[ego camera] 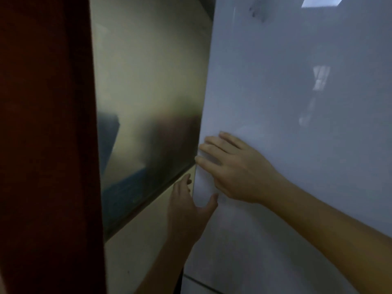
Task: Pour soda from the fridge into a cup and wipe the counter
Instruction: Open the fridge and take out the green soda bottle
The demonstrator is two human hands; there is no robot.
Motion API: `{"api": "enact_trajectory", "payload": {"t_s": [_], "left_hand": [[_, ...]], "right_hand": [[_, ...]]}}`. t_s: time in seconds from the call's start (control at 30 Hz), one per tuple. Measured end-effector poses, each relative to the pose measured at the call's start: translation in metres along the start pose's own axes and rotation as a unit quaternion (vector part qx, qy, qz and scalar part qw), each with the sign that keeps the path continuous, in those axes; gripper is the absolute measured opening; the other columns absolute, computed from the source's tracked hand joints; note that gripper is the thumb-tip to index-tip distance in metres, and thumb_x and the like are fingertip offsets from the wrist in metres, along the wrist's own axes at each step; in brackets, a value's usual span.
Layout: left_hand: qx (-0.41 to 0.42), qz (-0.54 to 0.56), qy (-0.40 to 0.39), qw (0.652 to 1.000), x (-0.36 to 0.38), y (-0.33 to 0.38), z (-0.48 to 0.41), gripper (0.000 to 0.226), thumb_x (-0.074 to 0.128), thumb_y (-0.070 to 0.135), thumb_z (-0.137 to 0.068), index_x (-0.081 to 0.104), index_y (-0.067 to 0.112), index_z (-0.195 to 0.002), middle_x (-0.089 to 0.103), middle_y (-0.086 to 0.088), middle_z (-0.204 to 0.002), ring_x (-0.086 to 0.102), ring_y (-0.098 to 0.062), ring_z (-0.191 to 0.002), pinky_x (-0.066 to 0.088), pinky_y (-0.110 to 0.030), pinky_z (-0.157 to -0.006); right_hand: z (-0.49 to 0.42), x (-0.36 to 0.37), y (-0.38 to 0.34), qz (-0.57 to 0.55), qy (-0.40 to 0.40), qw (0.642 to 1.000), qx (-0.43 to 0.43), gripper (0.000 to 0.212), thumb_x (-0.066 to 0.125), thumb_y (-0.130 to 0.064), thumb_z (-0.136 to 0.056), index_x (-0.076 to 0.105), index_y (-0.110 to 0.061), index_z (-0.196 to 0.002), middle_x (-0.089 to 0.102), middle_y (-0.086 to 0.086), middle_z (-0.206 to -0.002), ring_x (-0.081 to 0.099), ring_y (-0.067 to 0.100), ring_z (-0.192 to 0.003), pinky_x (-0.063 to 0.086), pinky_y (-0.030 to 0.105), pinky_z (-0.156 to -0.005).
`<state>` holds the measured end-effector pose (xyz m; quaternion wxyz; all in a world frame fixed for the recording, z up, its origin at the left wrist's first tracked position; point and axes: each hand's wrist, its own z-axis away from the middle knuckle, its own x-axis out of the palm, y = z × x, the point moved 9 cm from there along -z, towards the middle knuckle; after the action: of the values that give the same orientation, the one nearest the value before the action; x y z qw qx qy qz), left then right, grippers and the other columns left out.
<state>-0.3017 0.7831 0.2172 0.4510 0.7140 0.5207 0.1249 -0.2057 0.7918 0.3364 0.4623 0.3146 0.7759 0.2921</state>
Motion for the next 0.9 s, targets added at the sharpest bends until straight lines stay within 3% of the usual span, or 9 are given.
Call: {"api": "enact_trajectory", "payload": {"t_s": [0.1, 0.2, 0.3, 0.4, 0.47, 0.53, 0.63, 0.73, 0.9], "left_hand": [[-0.009, 0.054, -0.047, 0.997, 0.010, 0.005, -0.003, 0.080, 0.068, 0.059, -0.070, 0.043, 0.026, -0.138, 0.055, 0.007, -0.131, 0.055, -0.012, -0.119, 0.045, -0.019, -0.092], [-0.021, 0.073, -0.065, 0.995, 0.019, -0.001, -0.002, 0.074, 0.080, 0.047, -0.072, 0.045, 0.023, -0.133, 0.053, 0.007, -0.128, 0.053, -0.011, -0.117, 0.034, -0.004, -0.083], [-0.026, 0.057, -0.049, 0.997, 0.017, -0.005, -0.004, 0.065, 0.080, 0.045, -0.071, 0.047, 0.023, -0.123, 0.058, 0.001, -0.119, 0.058, -0.012, -0.109, 0.033, -0.003, -0.078], [0.002, 0.010, -0.042, 0.999, 0.019, -0.008, -0.007, 0.078, 0.065, 0.064, -0.063, 0.049, 0.016, -0.123, 0.061, -0.006, -0.110, 0.056, -0.008, -0.096, 0.031, -0.006, -0.076], [-0.007, 0.016, -0.085, 0.996, 0.025, -0.009, -0.006, 0.094, 0.057, 0.075, -0.056, 0.048, 0.016, -0.128, 0.056, 0.000, -0.112, 0.052, -0.007, -0.097, 0.041, -0.012, -0.079], [-0.018, 0.032, -0.090, 0.995, 0.023, -0.011, -0.005, 0.098, 0.056, 0.077, -0.053, 0.046, 0.017, -0.130, 0.049, 0.010, -0.113, 0.047, -0.004, -0.098, 0.038, -0.008, -0.081], [-0.029, 0.048, -0.084, 0.995, 0.015, -0.012, 0.001, 0.077, 0.079, 0.058, -0.064, 0.049, 0.020, -0.124, 0.049, 0.013, -0.113, 0.049, -0.004, -0.099, 0.042, -0.010, -0.080], [0.012, 0.014, -0.051, 0.999, -0.010, -0.003, 0.023, 0.080, 0.072, 0.063, -0.060, 0.054, 0.016, -0.122, 0.044, 0.012, -0.103, 0.044, -0.003, -0.090, 0.026, -0.005, -0.069], [0.036, 0.052, -0.109, 0.992, -0.056, 0.012, 0.065, 0.057, 0.066, 0.066, -0.061, 0.047, 0.033, -0.103, 0.057, 0.010, -0.096, 0.055, -0.001, -0.082, 0.043, -0.013, -0.067]], "right_hand": [[-0.020, 0.007, -0.005, 0.033, -0.015, 0.998, -0.055, 0.035, 0.043, -0.021, -0.093, 0.064, -0.010, -0.119, 0.059, 0.019, -0.129, 0.047, 0.036, -0.131, 0.025, 0.054, -0.117], [-0.036, 0.015, -0.007, 0.058, -0.035, 0.994, -0.090, 0.030, 0.042, -0.025, -0.094, 0.068, -0.010, -0.098, 0.064, 0.013, -0.102, 0.055, 0.034, -0.112, 0.022, 0.055, -0.116], [-0.044, 0.018, -0.007, 0.074, -0.069, 0.989, -0.105, 0.034, 0.040, -0.034, -0.096, 0.065, -0.012, -0.091, 0.060, 0.010, -0.090, 0.055, 0.031, -0.097, 0.021, 0.056, -0.116], [-0.045, 0.017, -0.009, 0.074, -0.095, 0.988, -0.100, 0.037, 0.040, -0.039, -0.096, 0.065, -0.012, -0.092, 0.060, 0.010, -0.091, 0.055, 0.031, -0.100, 0.021, 0.055, -0.117], [-0.046, 0.017, -0.009, 0.073, -0.112, 0.986, -0.097, 0.038, 0.040, -0.040, -0.095, 0.065, -0.012, -0.093, 0.061, 0.011, -0.093, 0.055, 0.031, -0.103, 0.020, 0.054, -0.118], [-0.046, 0.018, -0.009, 0.078, -0.124, 0.985, -0.089, 0.039, 0.040, -0.041, -0.095, 0.065, -0.012, -0.095, 0.061, 0.011, -0.096, 0.054, 0.031, -0.107, 0.018, 0.053, -0.119], [-0.043, 0.008, -0.017, 0.071, -0.118, 0.986, -0.094, 0.038, 0.040, -0.042, -0.097, 0.066, -0.015, -0.099, 0.062, 0.010, -0.100, 0.053, 0.031, -0.113, 0.019, 0.053, -0.119], [-0.039, -0.017, -0.034, 0.067, -0.110, 0.986, -0.109, 0.037, 0.040, -0.043, -0.100, 0.068, -0.020, -0.107, 0.062, 0.009, -0.108, 0.050, 0.030, -0.120, 0.017, 0.052, -0.120], [-0.022, -0.066, -0.064, 0.064, -0.109, 0.987, -0.100, 0.041, 0.033, -0.042, -0.100, 0.067, -0.022, -0.112, 0.061, 0.007, -0.114, 0.046, 0.029, -0.126, 0.008, 0.049, -0.123]]}}
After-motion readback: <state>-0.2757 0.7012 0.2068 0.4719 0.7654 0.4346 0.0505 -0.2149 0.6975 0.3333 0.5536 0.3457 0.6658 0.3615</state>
